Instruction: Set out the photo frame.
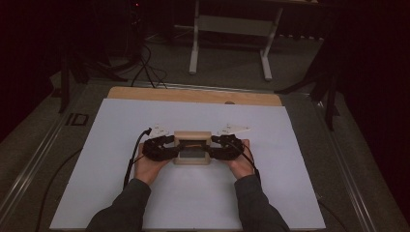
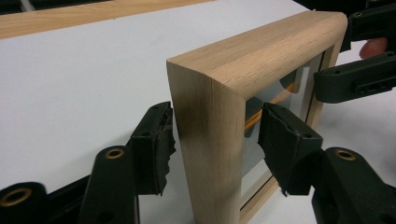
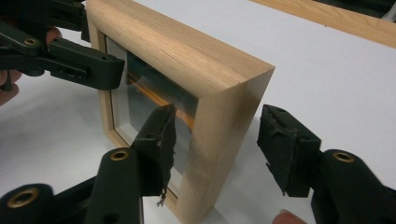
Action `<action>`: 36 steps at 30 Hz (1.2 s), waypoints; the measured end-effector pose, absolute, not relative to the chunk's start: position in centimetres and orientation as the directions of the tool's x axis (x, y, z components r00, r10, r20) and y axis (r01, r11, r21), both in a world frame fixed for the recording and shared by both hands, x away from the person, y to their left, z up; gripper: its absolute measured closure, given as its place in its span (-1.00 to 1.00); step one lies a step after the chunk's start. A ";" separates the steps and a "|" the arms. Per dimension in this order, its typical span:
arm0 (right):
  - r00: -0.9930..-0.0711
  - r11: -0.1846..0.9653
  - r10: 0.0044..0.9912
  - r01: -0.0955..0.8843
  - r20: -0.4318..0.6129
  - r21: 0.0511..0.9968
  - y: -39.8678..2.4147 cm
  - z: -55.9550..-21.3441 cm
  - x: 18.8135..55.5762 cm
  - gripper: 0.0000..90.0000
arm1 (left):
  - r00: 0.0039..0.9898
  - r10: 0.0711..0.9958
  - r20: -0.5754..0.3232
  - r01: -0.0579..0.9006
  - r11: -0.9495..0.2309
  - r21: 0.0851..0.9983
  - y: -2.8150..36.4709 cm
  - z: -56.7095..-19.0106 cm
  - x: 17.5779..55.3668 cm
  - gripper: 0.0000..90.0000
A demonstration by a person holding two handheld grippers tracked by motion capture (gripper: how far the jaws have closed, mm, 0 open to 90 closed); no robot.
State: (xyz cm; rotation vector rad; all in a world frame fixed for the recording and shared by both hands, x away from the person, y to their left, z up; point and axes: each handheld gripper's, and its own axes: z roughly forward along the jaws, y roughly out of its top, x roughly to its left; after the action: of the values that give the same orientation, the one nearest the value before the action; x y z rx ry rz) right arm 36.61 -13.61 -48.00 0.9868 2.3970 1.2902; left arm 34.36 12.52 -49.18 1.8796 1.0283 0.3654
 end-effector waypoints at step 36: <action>-0.660 0.309 0.738 0.518 0.143 0.798 -19.5 -48.5 33.3 -0.21 | 0.532 0.828 -0.175 0.530 -0.164 0.832 19.1 -49.4 29.7 -0.04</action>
State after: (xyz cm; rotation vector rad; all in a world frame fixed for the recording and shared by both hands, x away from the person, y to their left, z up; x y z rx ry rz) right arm 33.33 -19.54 -48.47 1.1442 2.3276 1.2734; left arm 29.67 19.10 -49.44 1.8360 1.1221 0.4007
